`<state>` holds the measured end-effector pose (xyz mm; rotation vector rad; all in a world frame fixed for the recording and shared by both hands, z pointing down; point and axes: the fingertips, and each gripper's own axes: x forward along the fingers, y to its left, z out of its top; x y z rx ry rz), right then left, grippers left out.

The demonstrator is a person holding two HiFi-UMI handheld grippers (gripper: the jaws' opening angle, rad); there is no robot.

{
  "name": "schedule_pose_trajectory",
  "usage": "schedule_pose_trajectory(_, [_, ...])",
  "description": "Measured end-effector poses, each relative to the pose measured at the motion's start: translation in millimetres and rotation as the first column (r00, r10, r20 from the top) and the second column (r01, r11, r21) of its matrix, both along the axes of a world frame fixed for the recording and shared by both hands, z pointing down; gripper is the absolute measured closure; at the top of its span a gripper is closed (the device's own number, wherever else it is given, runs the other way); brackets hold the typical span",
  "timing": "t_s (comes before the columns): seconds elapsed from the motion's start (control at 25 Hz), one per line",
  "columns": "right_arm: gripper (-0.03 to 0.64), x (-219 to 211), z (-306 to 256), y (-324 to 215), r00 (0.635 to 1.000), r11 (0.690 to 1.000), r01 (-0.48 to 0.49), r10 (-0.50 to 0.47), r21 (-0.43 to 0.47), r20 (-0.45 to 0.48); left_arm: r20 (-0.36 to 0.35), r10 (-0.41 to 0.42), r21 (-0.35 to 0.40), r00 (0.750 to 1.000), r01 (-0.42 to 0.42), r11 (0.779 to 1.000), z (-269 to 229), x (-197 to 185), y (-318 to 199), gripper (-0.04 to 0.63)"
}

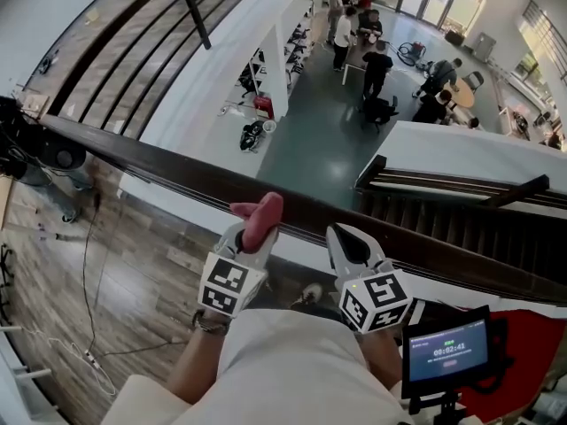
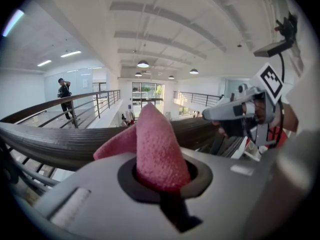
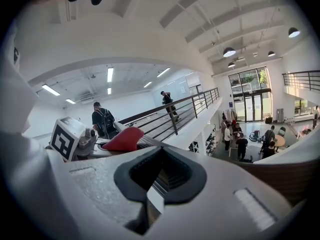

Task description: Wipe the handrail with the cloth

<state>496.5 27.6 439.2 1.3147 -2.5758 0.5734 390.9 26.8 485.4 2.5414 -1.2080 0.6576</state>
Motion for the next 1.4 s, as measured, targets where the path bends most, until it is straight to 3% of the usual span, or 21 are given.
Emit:
schedule_pose_trajectory(0.2, [0.614,2.2,-8.1,-13.5,0.999,0.999,-0.033,0.033,-0.011,-0.011,-0.016,0.085,0.008,0.996,-0.085,0.996,-16.9,13.0,-7.0,0.56])
schedule_pose_trajectory(0.32, [0.614,-10.9,-7.8,-11.3,0.996,0.996,-0.091,0.091,-0.012,-0.003,-0.022,0.128,0.044,0.992,-0.127,0.991,-19.0,-0.2,0.5,0.56])
schedule_pose_trajectory(0.52, [0.614,3.5,-12.5,-16.7,0.986,0.986,-0.167,0.167,0.011,-0.007,-0.055,0.197,0.079,0.979,-0.192,0.978,-32.2,10.7,-7.6,0.558])
schedule_pose_trajectory(0.84, [0.614,20.3,-6.1,-14.1,0.97,0.971,-0.24,0.24,-0.015,-0.024,-0.052,0.203,0.105,0.978,-0.197,0.975,-34.7,22.2,-13.0,0.558])
schedule_pose_trajectory(1.04, [0.614,24.9,-5.9,-9.4,0.969,0.97,-0.24,0.238,-0.028,-0.065,-0.108,0.143,0.111,0.984,-0.131,0.985,-37.7,13.3,-31.9,0.558])
schedule_pose_trajectory(1.2, [0.614,50.5,-12.5,-3.0,0.958,0.963,-0.27,0.268,-0.007,-0.098,-0.05,0.144,0.165,0.988,-0.134,0.977,-44.5,25.0,-30.1,0.558])
schedule_pose_trajectory(1.32, [0.614,55.8,-15.8,-3.9,0.95,0.956,-0.293,0.292,0.009,-0.107,-0.043,0.166,0.156,0.985,-0.158,0.975,-45.4,26.7,-31.5,0.557])
schedule_pose_trajectory(1.4, [0.614,55.0,-15.0,-3.4,0.949,0.955,-0.297,0.297,0.013,-0.106,0.001,0.186,0.156,0.983,-0.184,0.971,-45.5,28.6,-31.6,0.558])
